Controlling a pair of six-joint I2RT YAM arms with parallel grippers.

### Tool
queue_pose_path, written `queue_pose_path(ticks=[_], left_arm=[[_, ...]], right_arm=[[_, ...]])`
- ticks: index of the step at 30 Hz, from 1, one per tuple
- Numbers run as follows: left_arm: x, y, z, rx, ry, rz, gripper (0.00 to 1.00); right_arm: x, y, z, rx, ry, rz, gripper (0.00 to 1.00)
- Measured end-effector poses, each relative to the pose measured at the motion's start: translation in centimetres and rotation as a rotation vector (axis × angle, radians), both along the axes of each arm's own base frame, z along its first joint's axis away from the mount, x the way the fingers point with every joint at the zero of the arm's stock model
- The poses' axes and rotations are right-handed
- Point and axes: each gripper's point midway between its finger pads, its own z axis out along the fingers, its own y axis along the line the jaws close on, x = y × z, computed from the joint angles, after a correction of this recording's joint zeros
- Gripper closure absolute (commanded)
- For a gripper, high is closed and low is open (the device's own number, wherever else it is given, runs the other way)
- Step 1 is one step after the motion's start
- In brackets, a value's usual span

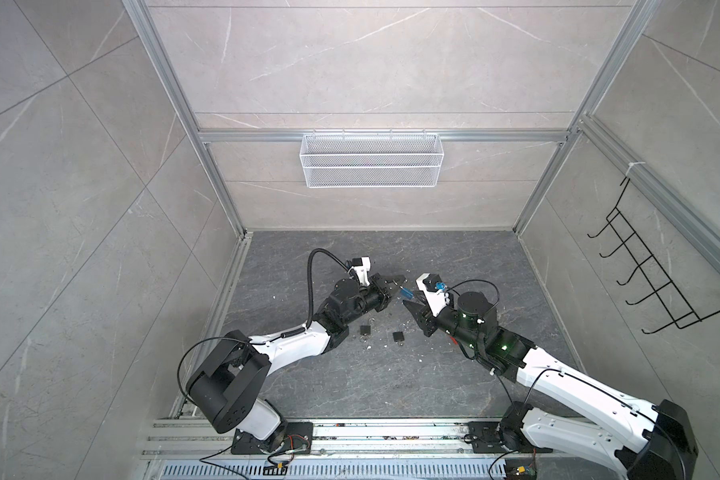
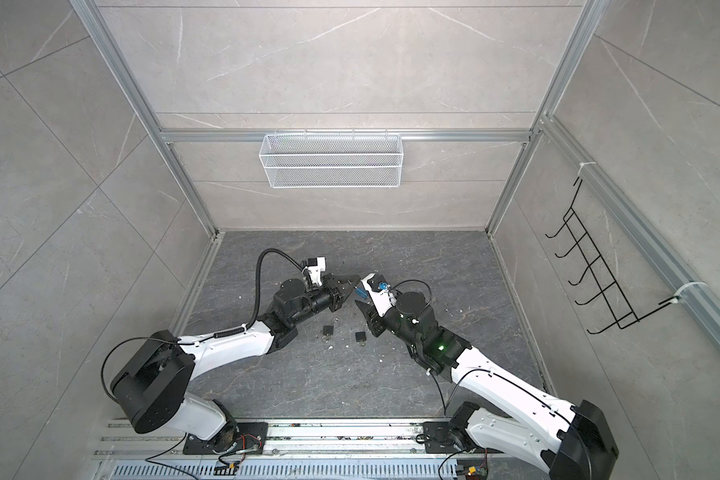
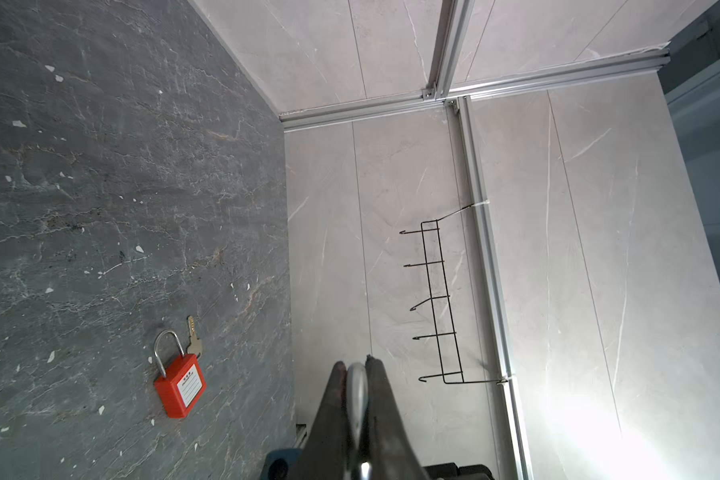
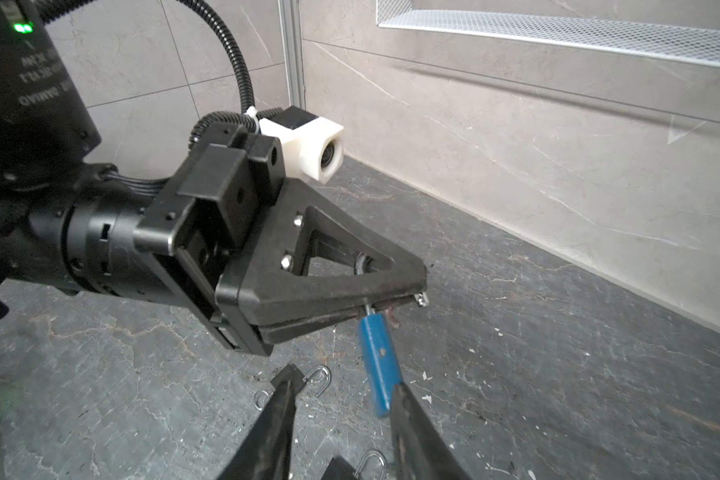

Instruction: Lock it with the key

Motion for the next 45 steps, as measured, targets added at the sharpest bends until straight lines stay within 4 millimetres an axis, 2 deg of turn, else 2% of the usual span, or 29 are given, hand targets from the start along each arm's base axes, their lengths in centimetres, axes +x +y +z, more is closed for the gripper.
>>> queue_pose_path(ticks=[5, 12, 17, 21, 33, 35, 39, 45], left_arm=[[0.1, 0.0, -0.3, -0.002, 0.013, -0.008, 1.00], [-0.4, -0.3, 0.7, -0.034, -0.007, -0.041, 1.00], [-0.4, -0.4, 1.2, -0.051, -0.014, -0.047, 1.00], [-0.6, -0.5, 1.5, -0.057, -0.021, -0.057, 1.00], [-0.4, -0.7, 1.2, -0.060, -0.015, -0.060, 1.00], [-0.4, -0.7, 1.2, -0.062, -0.012, -0.060, 1.00], [-0.3, -0.6, 1.4, -0.072, -0.008, -0.063, 1.00], [-0.2, -0.8, 1.3, -0.082, -0.003, -0.070, 1.00]], right_arm=[[0.7, -0.4, -0.2, -0.005, -0.002, -0.030, 0.64], [1.8, -1.4, -0.6, -0.005, 0.010, -0.063, 0.63], [2.0, -1.1, -1.4, -0.002, 0.044, -0.044, 0.65], [2.0, -0.8, -1.7, 0.012, 0.066, -0.027, 0.71], [2.2, -0.8, -1.3, 0.057, 0.083, -0.012, 0.72], [2.2, -0.8, -1.1, 0.063, 0.085, -0.011, 0.74], [1.8, -0.3, -0.9, 0.079, 0.095, 0.023, 1.00], [1.8, -0.4, -0.9, 0.083, 0.101, 0.023, 1.00]])
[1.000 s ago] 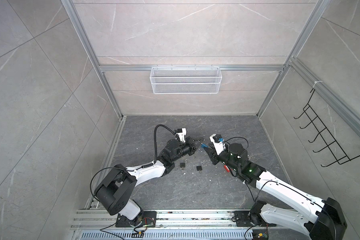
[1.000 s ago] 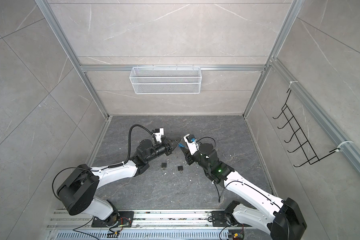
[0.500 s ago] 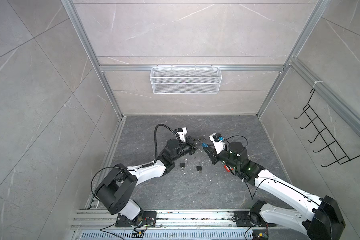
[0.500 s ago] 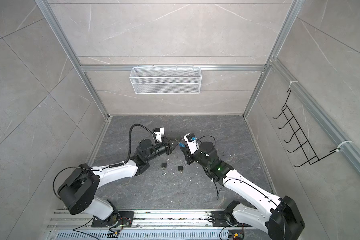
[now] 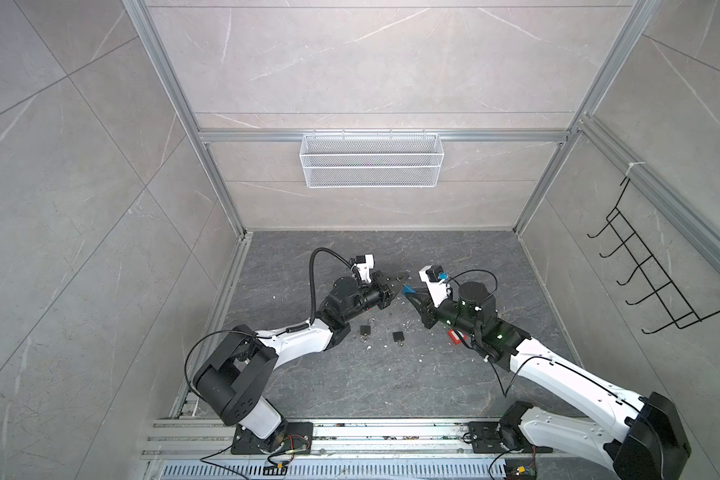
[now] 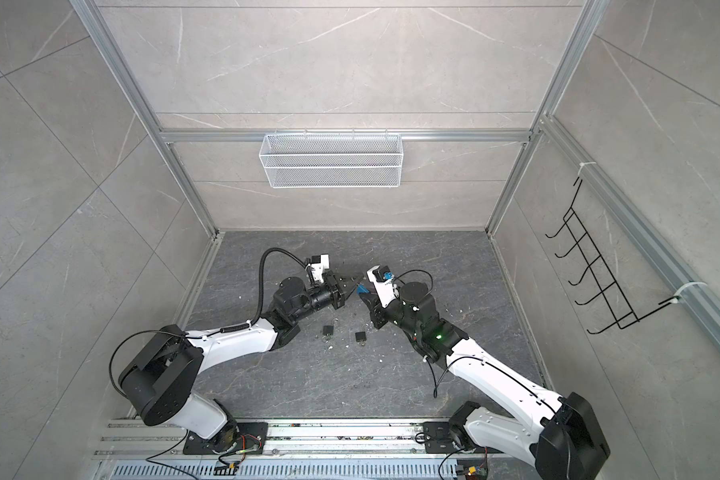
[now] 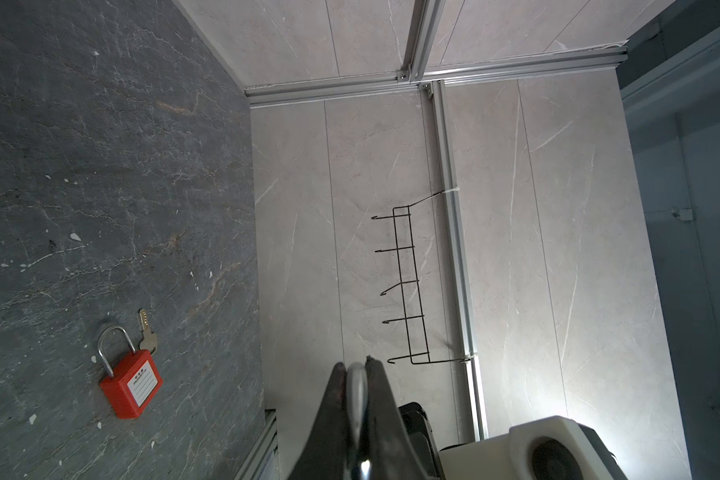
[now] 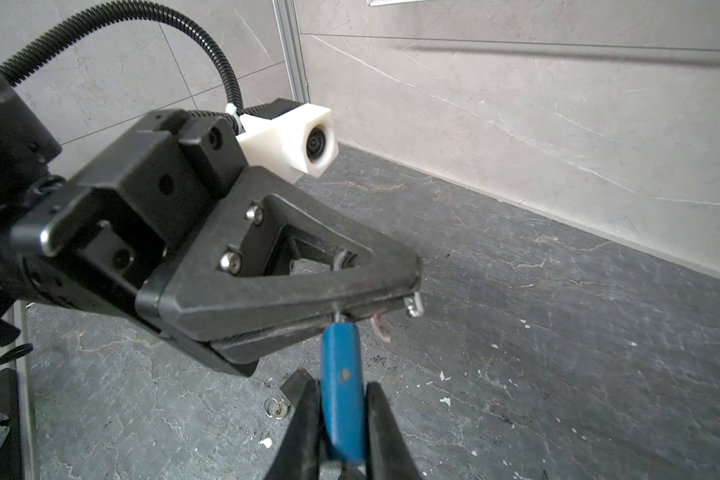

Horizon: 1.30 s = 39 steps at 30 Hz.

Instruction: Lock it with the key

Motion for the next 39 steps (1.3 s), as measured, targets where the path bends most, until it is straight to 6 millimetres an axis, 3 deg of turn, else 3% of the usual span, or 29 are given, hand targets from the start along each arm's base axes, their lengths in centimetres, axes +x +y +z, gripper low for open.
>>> queue_pose_path(ticks=[1, 2, 3, 5, 6, 7, 12, 16, 21, 25, 30, 35, 39], left_arm=[[0.0, 0.0, 0.0, -0.001, -0.001, -0.003, 1.00], [-0.1, -0.1, -0.1, 0.000, -0.001, -0.008, 0.82], [0.0, 0.0, -0.1, 0.002, -0.003, -0.010, 0.57], [0.2, 0.1, -0.3, 0.015, -0.012, -0.012, 0.23], [0.3, 0.3, -0.4, 0.027, -0.022, -0.013, 0.12], [0.4, 0.5, -0.7, 0.044, -0.031, -0.012, 0.09], [1.8, 3.8, -3.1, 0.254, -0.071, 0.058, 0.06], [2.3, 7.4, -3.8, 0.500, -0.152, 0.154, 0.01], [3.4, 9.7, -3.1, 0.801, -0.303, 0.219, 0.01], [3.0, 10.9, -4.2, 0.989, -0.415, 0.206, 0.00], [0.8, 12.4, -5.0, 1.059, -0.490, 0.174, 0.04], [-0.3, 12.8, -2.2, 1.018, -0.601, 0.181, 0.00], [-1.1, 13.6, -1.2, 0.932, -0.657, 0.183, 0.00]], right_arm=[[0.0, 0.0, 0.0, 0.003, 0.003, 0.000, 1.00], [0.0, 0.0, 0.0, 0.006, 0.008, -0.001, 1.00], [0.0, -0.1, -0.1, 0.011, 0.016, 0.000, 1.00], [0.2, -0.4, -0.2, 0.020, 0.039, -0.019, 1.00], [0.4, -0.7, -0.4, 0.025, 0.055, -0.032, 1.00], [0.6, -1.0, -0.4, 0.030, 0.074, -0.047, 1.00], [1.6, -2.1, 0.7, 0.085, 0.205, -0.072, 1.00], [2.5, -2.0, 1.5, 0.144, 0.336, -0.049, 1.00], [1.9, -2.8, -0.8, 0.180, 0.529, -0.038, 1.00], [1.0, -2.9, -2.7, 0.189, 0.663, -0.013, 1.00], [-0.1, -2.9, -3.2, 0.245, 0.753, 0.031, 1.00], [-0.8, -3.3, -3.0, 0.314, 0.793, 0.058, 1.00], [-1.2, -2.9, -2.6, 0.368, 0.811, 0.106, 1.00]])
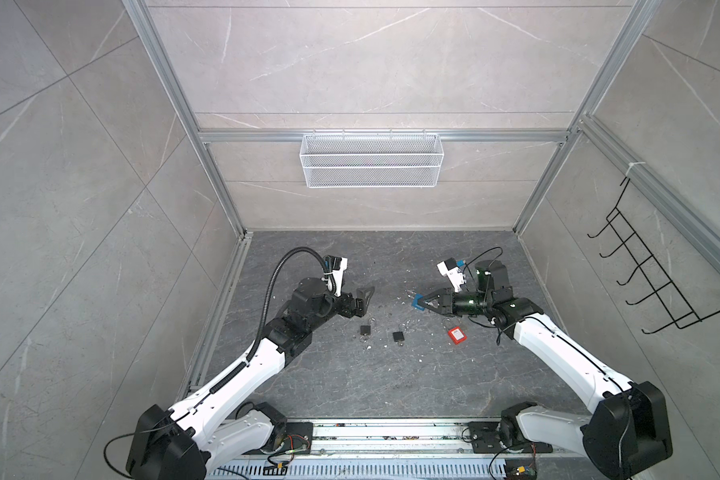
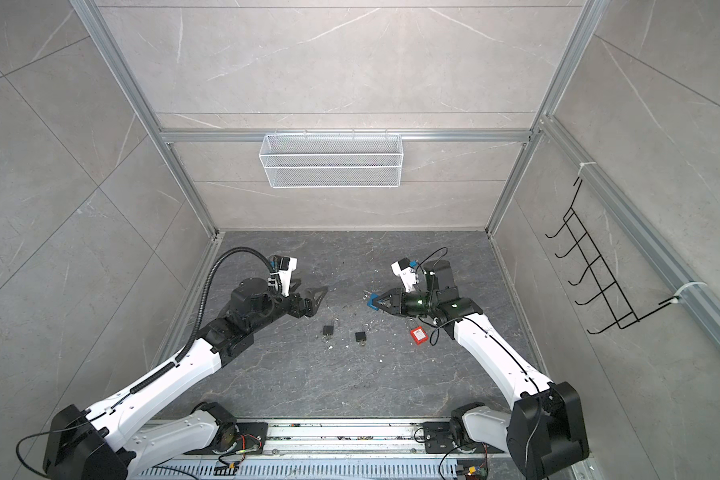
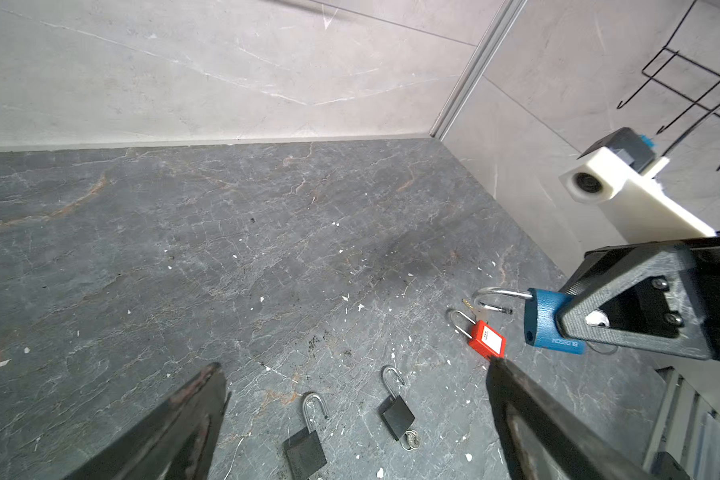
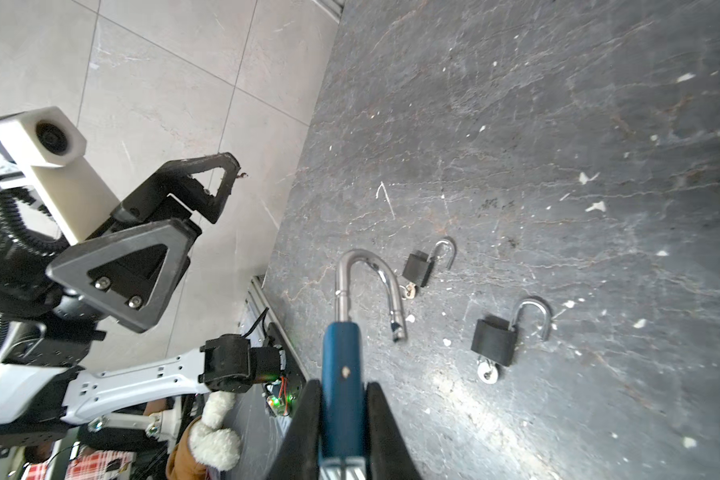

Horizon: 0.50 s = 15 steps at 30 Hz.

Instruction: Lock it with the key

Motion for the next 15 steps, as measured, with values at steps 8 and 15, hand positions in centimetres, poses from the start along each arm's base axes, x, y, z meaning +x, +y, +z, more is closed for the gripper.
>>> queue_pose_path(ticks=[8, 15], left_arm=[[-0.7, -0.8, 0.0, -0.062, 0.001, -0.133, 0.03], [-2.4, -3.5, 0.0, -0.113, 0.005, -0.347, 0.07]], right_arm=[[-1.0, 0.8, 0.9, 0.120, 0.046, 0.064, 1.00], [-1.7, 1.4, 1.2, 0.218, 0.102, 0.112, 1.00]])
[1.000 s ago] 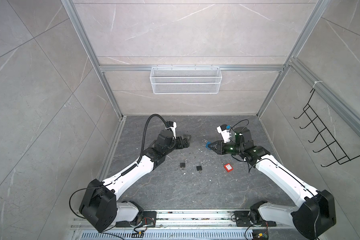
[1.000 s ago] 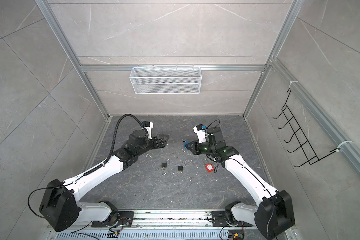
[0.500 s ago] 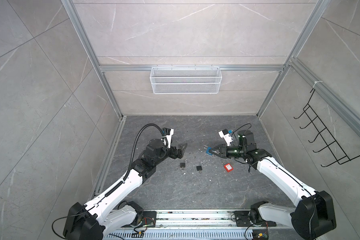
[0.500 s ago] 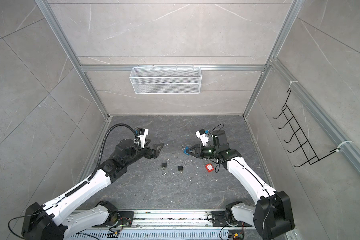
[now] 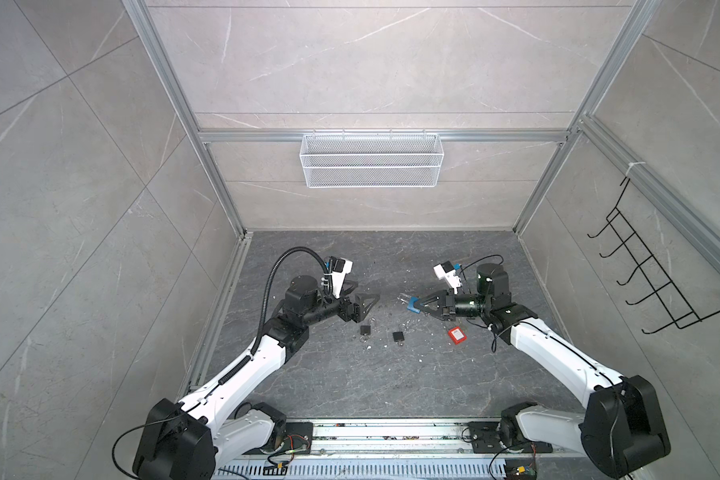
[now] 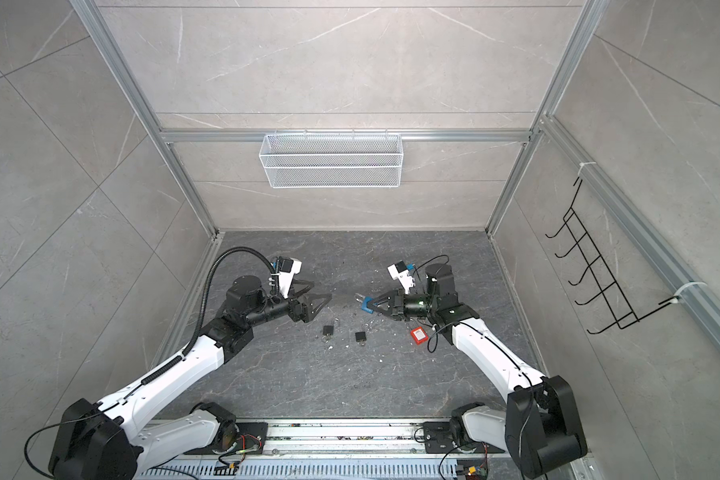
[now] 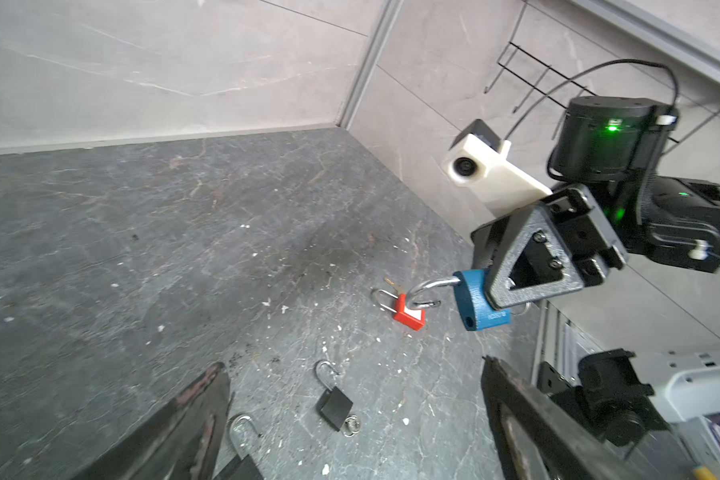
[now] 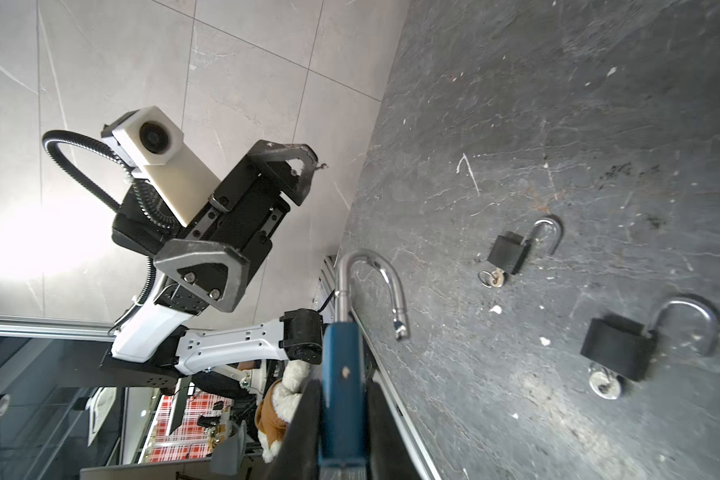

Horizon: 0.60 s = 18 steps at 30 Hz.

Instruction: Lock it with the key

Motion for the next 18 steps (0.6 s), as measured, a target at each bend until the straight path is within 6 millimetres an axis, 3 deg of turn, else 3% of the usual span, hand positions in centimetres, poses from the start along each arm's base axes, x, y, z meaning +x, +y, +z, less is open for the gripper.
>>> queue_pose_path(ticks=[5, 18], left_arm=[[-0.7, -1.5, -0.6, -0.039, 0.043, -0.111, 0.13], [-1.4, -3.8, 0.4, -0.167, 0.113, -0.283, 0.26]], right_arm=[[-0.1, 0.2, 0.2, 0.032, 0.009, 0.014, 1.00], [-0.3, 1.1, 1.1, 0.081, -0.001, 0.058, 1.00]])
